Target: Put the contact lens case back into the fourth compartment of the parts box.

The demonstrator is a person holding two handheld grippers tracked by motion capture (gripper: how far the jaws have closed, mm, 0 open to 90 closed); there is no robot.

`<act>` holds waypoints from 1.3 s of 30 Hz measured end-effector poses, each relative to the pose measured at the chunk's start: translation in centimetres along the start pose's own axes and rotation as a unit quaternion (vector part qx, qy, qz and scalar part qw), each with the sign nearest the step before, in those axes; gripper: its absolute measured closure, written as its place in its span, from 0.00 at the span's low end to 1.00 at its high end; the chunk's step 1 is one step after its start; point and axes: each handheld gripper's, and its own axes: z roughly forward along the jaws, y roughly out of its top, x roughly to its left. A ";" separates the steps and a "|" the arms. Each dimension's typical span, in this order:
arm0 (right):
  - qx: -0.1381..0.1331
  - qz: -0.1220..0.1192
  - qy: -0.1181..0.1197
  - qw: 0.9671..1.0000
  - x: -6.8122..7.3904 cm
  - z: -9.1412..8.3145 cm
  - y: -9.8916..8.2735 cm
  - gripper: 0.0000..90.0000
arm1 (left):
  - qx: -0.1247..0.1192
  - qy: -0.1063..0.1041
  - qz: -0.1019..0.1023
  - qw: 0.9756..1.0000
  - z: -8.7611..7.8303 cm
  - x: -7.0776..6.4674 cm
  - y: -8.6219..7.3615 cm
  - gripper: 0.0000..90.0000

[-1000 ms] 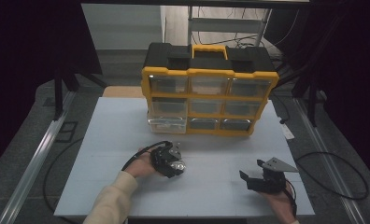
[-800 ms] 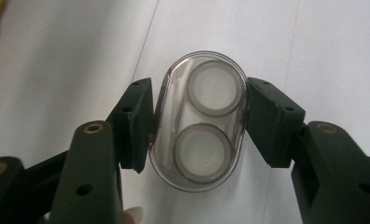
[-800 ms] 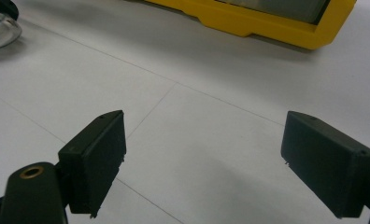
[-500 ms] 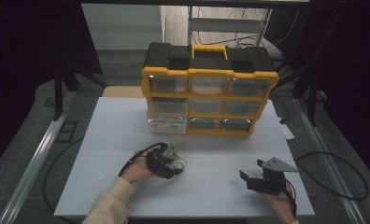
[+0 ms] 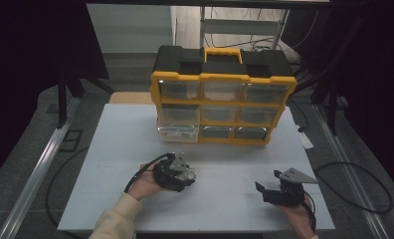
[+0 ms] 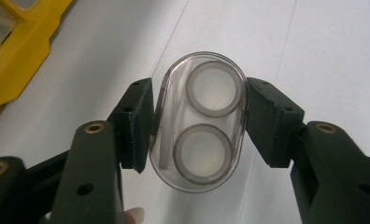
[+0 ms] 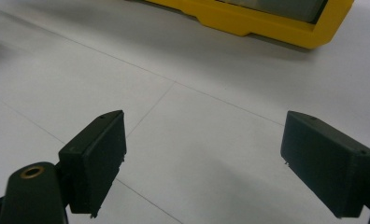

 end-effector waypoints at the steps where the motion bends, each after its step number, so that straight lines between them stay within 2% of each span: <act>1: 0.000 0.000 0.001 1.000 0.0 0.0 0.0 0.17 | -0.002 0.000 -0.001 1.000 -0.1 0.0 -0.1 0.50; 5: 0.000 0.000 0.001 1.000 0.0 0.0 0.0 0.17 | -0.004 0.004 -0.002 1.000 -0.3 -0.1 -0.2 0.50; 11: -0.001 0.000 0.002 1.000 0.0 0.0 0.0 0.17 | -0.020 0.012 -0.005 1.000 -1.1 -0.4 -0.3 0.50; 26: -0.001 0.000 0.008 1.000 0.1 0.0 0.0 0.16 | -0.043 0.020 -0.016 0.999 -2.2 -0.9 -0.2 0.51; 30: -0.001 0.000 0.007 1.000 0.1 0.0 0.0 0.16 | -0.054 0.016 -0.023 0.998 -2.5 -0.9 -0.2 0.51; 39: -0.001 0.001 0.008 1.000 0.1 0.1 0.0 0.16 | -0.059 0.025 -0.026 0.998 -2.8 -1.0 -0.2 0.51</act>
